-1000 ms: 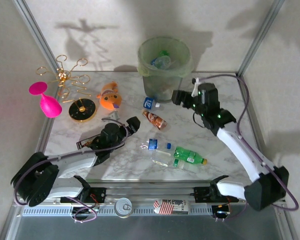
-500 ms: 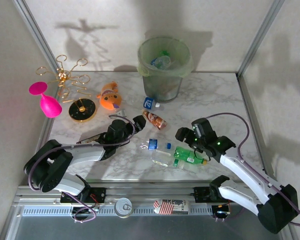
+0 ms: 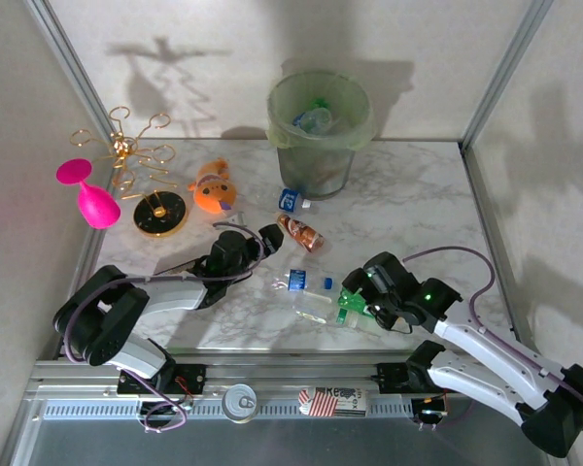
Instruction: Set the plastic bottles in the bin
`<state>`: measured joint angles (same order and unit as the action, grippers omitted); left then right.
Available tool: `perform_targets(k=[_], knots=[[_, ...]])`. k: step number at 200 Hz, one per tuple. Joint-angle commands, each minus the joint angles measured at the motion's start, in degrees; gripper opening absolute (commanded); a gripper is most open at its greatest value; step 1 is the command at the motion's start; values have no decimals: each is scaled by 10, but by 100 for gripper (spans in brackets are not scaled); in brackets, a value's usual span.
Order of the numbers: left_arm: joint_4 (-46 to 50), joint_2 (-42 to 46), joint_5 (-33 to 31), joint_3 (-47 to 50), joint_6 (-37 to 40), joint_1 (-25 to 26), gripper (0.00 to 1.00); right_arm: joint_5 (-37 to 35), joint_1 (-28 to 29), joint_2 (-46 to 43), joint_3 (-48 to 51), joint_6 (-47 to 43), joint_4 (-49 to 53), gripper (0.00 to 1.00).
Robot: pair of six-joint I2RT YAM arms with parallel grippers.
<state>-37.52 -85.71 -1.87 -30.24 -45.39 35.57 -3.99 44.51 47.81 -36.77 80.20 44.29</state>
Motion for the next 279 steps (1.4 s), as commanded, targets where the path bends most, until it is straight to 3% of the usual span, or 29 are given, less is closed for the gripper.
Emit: perform_targets(k=[1, 34, 100, 130, 181, 279], knots=[[-11, -4, 13, -2, 12, -10, 100, 7, 5, 3, 21, 54, -5, 93], [-5, 3, 15, 0, 13, -16, 100, -21, 1, 7, 20, 59, -3, 95], [2, 19, 14, 9, 9, -17, 100, 6, -44, 37, 66, 16, -72, 97], [9, 28, 8, 17, 10, -18, 100, 18, -108, 45, 91, -17, -124, 97], [19, 39, 1, 18, 11, -18, 100, 26, -167, 74, 101, -76, -180, 97], [23, 37, 2, 13, 7, -18, 100, 17, -171, 160, 106, -131, -280, 91]])
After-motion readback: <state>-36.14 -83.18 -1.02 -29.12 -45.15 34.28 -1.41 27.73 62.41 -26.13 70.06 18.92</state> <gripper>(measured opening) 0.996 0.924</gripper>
